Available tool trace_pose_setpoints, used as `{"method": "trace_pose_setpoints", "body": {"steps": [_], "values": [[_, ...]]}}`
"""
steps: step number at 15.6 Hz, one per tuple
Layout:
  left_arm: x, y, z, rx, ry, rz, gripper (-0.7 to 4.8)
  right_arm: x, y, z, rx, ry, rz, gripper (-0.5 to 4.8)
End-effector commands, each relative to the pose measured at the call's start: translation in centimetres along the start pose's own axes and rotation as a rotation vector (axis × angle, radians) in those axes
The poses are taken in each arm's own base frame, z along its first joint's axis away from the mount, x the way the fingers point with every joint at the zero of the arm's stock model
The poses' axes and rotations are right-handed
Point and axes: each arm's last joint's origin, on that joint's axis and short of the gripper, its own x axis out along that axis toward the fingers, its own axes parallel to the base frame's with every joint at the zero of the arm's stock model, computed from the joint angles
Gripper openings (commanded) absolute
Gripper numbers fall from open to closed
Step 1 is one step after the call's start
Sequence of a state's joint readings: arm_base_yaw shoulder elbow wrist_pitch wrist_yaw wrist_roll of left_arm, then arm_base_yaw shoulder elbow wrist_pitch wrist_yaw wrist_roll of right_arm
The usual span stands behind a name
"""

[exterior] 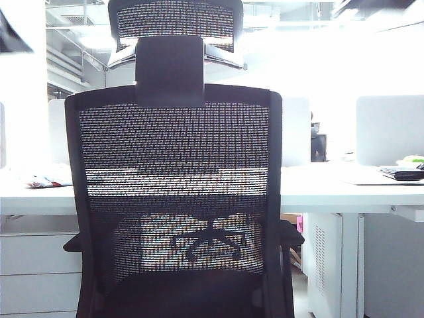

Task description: Push the black chair under the table.

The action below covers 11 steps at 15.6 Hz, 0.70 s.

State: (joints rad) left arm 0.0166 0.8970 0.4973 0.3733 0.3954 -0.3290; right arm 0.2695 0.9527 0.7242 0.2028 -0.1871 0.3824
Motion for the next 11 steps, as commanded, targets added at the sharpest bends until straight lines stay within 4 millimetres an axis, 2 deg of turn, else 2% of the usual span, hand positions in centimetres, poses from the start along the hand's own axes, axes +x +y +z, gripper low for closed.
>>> {"method": "trace_pose_setpoints", "body": {"steps": [1,3,5,7,11], "values": [[-4.8,-2.0,0.6,0.041,-0.11,0.047,-0.06,-4.7,1.3,1.4,-0.104,-0.053,-0.064,-0.09],[-7.4,-3.1,0.8,0.05,-0.161,0.088,-0.06,-7.7,1.9,1.9,-0.111,-0.101,-0.113,-0.09],[-8.8,-3.6,0.6,0.05,-0.165,0.089,-0.06,-9.0,2.0,1.8,-0.151,-0.107,-0.137,-0.09],[-9.9,-3.9,-0.1,0.037,-0.124,0.096,-0.06,-9.5,1.9,1.3,-0.159,-0.062,-0.16,-0.09],[-11.4,-4.1,-0.6,0.085,-0.15,0.194,-0.06,-9.4,1.8,0.9,-0.171,-0.018,-0.173,-0.09]]}}
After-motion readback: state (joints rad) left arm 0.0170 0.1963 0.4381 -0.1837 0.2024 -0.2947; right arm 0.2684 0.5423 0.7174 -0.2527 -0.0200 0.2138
